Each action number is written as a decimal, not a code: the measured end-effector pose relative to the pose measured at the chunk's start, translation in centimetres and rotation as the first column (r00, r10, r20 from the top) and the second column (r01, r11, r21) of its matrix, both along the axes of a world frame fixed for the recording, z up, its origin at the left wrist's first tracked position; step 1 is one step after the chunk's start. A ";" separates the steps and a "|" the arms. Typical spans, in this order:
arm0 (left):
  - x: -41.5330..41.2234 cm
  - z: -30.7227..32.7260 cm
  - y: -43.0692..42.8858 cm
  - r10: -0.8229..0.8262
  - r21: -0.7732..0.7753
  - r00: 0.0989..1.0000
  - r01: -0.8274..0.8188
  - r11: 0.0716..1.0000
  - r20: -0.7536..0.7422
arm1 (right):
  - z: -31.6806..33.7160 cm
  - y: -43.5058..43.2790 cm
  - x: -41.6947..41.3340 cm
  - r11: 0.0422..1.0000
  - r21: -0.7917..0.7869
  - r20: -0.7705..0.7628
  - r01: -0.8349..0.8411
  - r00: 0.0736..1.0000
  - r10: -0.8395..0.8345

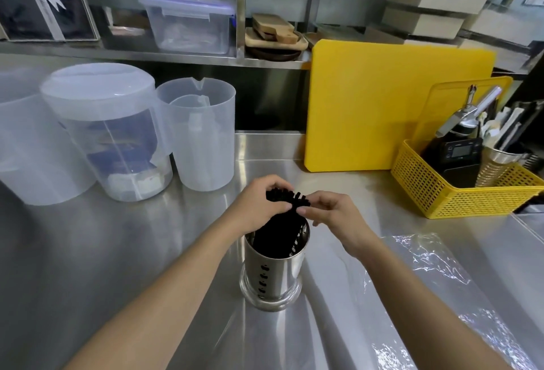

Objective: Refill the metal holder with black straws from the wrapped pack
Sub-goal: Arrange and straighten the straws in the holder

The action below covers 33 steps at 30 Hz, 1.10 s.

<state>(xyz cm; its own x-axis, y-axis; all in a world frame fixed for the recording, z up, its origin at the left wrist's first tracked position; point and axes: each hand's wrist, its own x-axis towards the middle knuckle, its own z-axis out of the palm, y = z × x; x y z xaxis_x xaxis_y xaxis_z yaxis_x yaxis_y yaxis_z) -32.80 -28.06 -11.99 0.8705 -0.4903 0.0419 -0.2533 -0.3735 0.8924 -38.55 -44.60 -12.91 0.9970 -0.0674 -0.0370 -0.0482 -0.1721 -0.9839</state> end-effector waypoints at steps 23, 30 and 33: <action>0.5 -0.4 1.4 0.027 -0.106 0.999 -0.022 0.994 0.042 | -0.3 1.5 1.9 0.993 0.105 0.038 -0.053 0.998 0.049; 0.2 0.2 1.4 0.016 -0.076 0.997 -0.010 0.997 0.079 | 0.5 1.2 1.8 0.996 0.087 0.069 -0.022 0.997 0.015; 0.2 0.3 1.2 0.000 -0.069 0.996 0.007 0.998 0.092 | 0.7 1.2 1.6 0.996 0.086 0.076 -0.021 0.997 0.014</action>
<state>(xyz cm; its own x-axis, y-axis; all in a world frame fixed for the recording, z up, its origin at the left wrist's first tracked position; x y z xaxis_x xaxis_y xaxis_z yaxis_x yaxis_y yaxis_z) -32.60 -26.85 -11.73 0.8596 -0.4866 0.1557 -0.3368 -0.3105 0.8889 -36.93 -43.43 -12.16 0.9982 -0.0498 0.0331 0.0287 -0.0865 -0.9958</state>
